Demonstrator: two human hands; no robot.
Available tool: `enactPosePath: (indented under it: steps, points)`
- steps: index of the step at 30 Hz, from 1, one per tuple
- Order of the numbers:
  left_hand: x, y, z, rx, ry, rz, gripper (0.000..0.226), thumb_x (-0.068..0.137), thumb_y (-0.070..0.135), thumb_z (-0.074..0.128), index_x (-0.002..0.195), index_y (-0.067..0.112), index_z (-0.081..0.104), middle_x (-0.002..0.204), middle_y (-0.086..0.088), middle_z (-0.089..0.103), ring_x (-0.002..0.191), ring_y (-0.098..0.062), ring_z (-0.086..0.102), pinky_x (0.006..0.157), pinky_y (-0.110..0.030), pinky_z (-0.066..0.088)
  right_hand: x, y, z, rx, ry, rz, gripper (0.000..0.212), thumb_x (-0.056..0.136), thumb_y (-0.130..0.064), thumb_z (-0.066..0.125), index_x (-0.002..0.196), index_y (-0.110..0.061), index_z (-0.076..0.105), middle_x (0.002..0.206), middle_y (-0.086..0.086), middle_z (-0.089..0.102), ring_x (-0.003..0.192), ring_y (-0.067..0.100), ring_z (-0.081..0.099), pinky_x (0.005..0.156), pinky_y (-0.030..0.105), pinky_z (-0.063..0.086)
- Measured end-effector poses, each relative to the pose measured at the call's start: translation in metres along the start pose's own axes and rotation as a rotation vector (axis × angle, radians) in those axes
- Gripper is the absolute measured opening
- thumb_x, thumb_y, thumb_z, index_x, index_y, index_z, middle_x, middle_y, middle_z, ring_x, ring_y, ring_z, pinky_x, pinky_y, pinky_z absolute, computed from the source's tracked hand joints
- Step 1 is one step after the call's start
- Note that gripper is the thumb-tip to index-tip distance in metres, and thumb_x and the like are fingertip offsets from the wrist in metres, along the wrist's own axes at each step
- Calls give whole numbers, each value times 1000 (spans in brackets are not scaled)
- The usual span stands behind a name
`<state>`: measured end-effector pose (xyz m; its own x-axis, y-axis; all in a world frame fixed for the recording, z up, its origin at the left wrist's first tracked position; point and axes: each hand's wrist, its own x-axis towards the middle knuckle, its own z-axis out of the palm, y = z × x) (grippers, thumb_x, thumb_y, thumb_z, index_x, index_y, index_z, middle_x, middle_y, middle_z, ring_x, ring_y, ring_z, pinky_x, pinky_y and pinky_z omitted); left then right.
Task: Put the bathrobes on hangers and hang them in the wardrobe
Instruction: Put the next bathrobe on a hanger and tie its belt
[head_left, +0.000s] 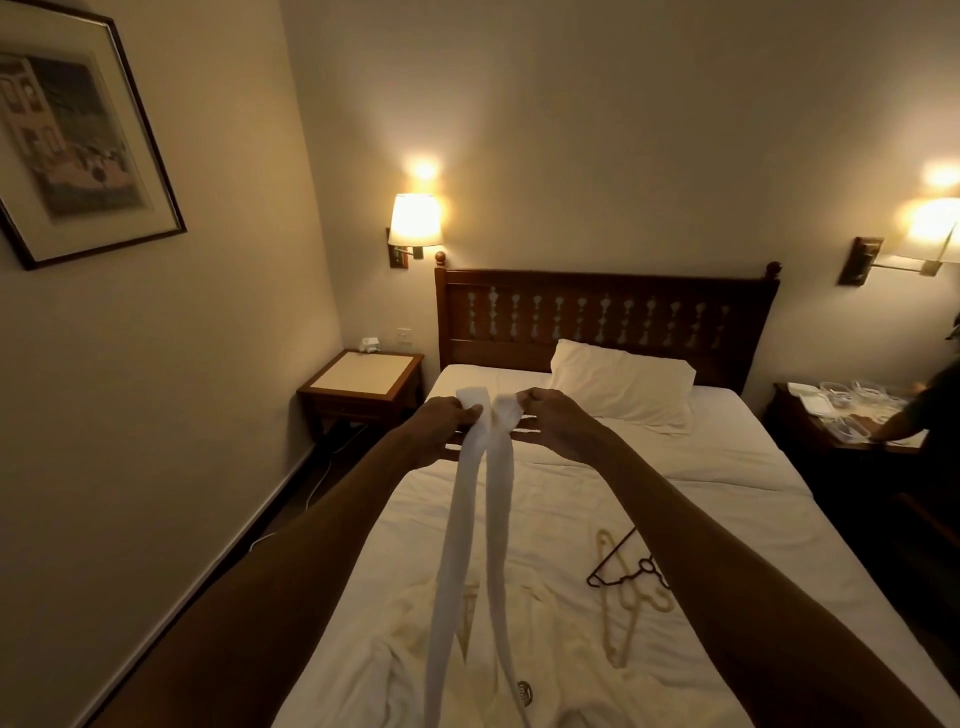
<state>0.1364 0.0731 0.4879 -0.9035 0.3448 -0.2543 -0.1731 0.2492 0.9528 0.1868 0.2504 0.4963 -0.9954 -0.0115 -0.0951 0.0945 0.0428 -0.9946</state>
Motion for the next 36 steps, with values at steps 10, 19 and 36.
enactPosePath:
  steps: [10, 19, 36]
  points:
    - [3, -1, -1, 113, 87, 4, 44, 92, 24, 68, 129, 10, 50, 100, -6, 66, 87, -21, 69, 61, -28, 59, 5, 17, 2, -468, 167, -218, 42, 71, -30, 85, 100, -14, 59, 100, 7, 61, 92, 25, 61, 77, 33, 59]
    - [-7, -21, -1, 435, -167, 14, 83, 73, 11, 84, 130, 27, 27, 101, 4, 71, 102, -17, 61, 87, -41, 51, 7, 33, -12, -944, 249, -328, 22, 86, -15, 69, 106, -7, 70, 104, 7, 69, 90, 21, 62, 83, 23, 48]
    - [-28, -47, -14, 614, -222, 444, 4, 82, -8, 70, 83, -4, 69, 87, -16, 69, 85, -28, 69, 82, -35, 60, -38, 40, 0, 43, -328, 555, 25, 101, -1, 33, 102, 3, 58, 101, 14, 60, 92, 25, 58, 79, 34, 52]
